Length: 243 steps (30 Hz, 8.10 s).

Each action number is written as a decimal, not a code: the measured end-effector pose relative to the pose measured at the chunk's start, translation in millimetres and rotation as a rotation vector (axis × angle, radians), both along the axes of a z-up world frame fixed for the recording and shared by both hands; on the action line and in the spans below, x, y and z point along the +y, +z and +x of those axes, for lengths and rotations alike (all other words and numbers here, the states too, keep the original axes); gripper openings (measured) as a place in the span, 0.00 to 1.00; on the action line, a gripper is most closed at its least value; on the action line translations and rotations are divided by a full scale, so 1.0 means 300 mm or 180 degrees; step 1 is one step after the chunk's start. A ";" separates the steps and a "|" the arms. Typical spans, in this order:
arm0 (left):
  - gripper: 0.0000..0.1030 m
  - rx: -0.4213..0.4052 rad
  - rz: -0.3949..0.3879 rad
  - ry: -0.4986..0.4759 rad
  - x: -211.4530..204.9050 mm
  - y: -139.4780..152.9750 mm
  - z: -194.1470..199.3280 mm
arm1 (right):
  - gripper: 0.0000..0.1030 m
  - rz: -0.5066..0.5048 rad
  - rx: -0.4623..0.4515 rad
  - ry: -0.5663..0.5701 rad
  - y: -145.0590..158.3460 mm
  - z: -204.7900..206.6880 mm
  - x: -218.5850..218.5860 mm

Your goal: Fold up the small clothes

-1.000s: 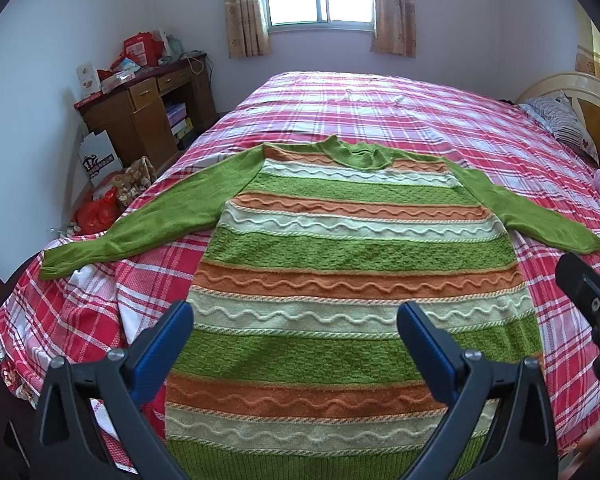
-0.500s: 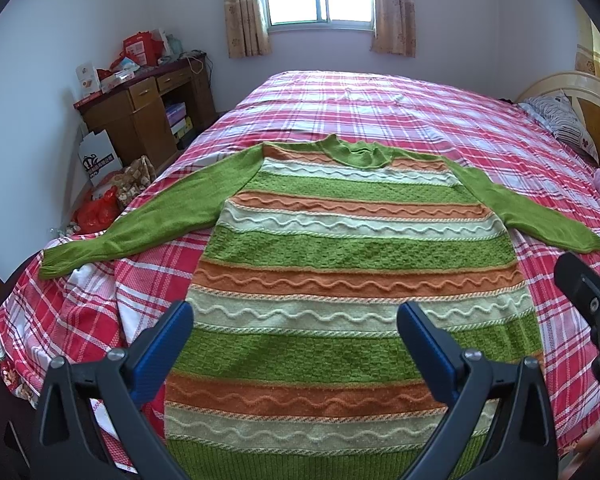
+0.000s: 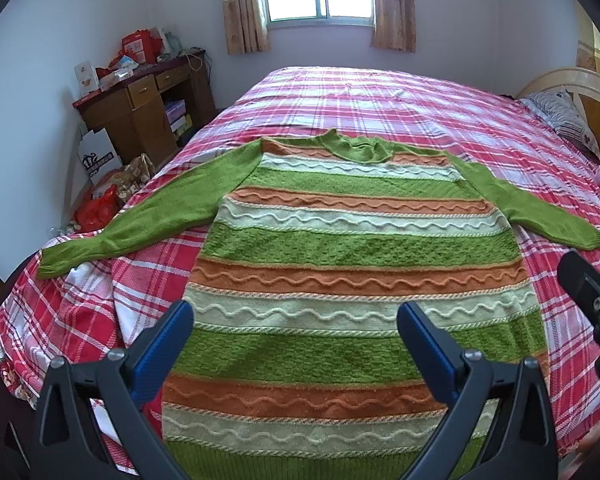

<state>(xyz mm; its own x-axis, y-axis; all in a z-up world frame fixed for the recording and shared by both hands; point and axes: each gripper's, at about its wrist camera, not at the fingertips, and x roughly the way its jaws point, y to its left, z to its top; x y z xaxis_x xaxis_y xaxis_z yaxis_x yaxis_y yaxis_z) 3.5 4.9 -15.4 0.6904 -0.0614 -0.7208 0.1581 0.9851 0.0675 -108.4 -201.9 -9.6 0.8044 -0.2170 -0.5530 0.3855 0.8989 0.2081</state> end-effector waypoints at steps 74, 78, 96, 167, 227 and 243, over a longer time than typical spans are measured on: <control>1.00 -0.0044 -0.0363 0.0438 0.062 -0.282 0.512 | 0.11 0.0660 -0.0441 0.0337 0.085 0.496 -0.514; 1.00 -0.0086 -0.0528 0.0427 0.088 -0.279 0.506 | 0.11 0.0404 -0.0258 0.0918 0.111 0.663 -0.247; 1.00 -0.0188 -0.1058 0.0498 0.164 -0.280 0.499 | 0.18 0.0937 0.0675 0.2485 -0.236 1.191 0.347; 0.59 0.0050 -0.2196 0.3397 1.336 -0.299 0.426 | 0.42 0.0493 0.0140 0.0812 -0.378 0.705 -0.302; 0.82 -0.0284 -0.0884 0.1030 0.417 -0.295 0.350 | 0.59 0.0812 -0.0131 0.1006 -0.254 0.688 -0.204; 0.95 -0.0410 -0.1027 0.0894 0.399 -0.332 0.340 | 0.14 0.0200 0.0522 0.1997 -0.275 1.049 0.457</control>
<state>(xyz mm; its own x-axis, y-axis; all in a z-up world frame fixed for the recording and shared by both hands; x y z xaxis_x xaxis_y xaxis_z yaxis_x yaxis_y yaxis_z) 105.4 124.5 -115.1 0.7953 -0.0663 -0.6026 -0.1082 0.9625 -0.2488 206.2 -64.6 -92.0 0.6718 0.3032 -0.6758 -0.1774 0.9517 0.2506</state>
